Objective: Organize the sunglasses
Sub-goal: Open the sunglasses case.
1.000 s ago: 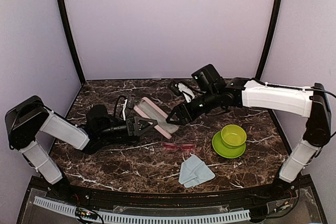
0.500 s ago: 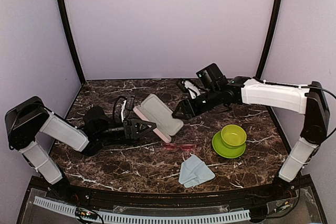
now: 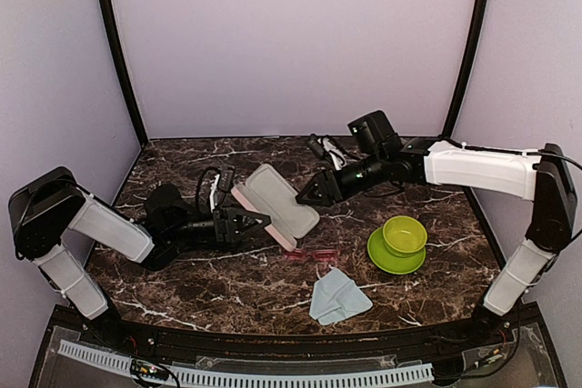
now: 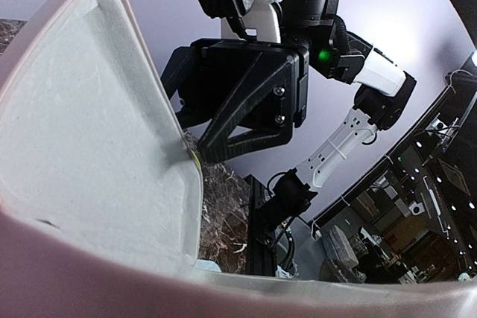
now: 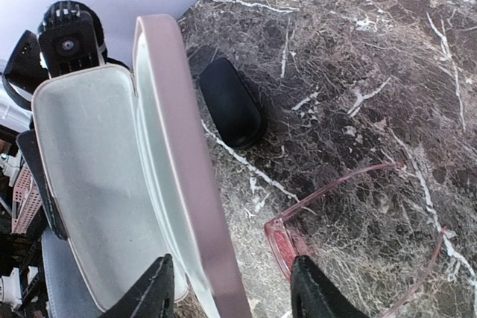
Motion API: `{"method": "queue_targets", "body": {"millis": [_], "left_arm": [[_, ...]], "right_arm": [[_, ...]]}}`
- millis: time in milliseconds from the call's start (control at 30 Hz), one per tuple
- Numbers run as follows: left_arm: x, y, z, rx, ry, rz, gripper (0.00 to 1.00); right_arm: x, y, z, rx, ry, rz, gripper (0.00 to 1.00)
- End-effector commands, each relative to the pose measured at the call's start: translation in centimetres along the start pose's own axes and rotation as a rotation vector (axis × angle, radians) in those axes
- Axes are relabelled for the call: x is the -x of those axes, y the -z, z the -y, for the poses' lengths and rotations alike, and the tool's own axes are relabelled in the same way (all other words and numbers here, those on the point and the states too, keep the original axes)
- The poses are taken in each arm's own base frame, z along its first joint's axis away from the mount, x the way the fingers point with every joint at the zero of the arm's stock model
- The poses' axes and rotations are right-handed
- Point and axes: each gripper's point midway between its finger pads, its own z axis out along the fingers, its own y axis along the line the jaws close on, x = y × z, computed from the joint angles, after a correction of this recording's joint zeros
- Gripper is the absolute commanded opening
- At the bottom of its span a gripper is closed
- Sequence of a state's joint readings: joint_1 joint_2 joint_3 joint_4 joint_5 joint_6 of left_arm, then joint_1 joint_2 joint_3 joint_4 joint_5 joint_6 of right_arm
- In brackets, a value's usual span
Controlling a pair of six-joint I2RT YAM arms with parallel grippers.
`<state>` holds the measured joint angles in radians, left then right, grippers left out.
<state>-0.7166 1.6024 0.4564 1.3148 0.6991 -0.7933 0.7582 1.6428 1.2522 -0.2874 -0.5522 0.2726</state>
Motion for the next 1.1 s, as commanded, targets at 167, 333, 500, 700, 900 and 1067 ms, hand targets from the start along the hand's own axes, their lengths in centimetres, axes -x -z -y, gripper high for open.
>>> {"method": "queue_targets", "body": {"millis": [167,333,500,700,900,1067], "left_arm": [[1.5,-0.1,2.3,-0.080,-0.075,0.043,0.00],[1.4,-0.1,2.3,-0.084,-0.067,0.042,0.00],[1.2,-0.2,2.0,-0.078,-0.058,0.039,0.00],[1.0,-0.2,1.3,-0.057,-0.042,0.041,0.04],[0.9,-0.2,0.8,-0.041,-0.024,0.049,0.18],[0.4,0.4,0.4,-0.013,-0.003,0.055,0.48]], "right_arm": [[0.1,-1.2,-1.0,0.061,0.033,-0.005,0.42],[0.1,-1.5,-1.1,0.068,0.034,-0.009,0.36],[0.4,-1.3,-1.5,0.082,0.051,-0.001,0.27],[0.4,-0.7,-1.7,0.069,0.077,0.002,0.13],[0.9,0.1,-1.8,0.052,0.086,0.014,0.00],[1.6,1.1,-1.3,0.001,0.096,0.029,0.00]]}}
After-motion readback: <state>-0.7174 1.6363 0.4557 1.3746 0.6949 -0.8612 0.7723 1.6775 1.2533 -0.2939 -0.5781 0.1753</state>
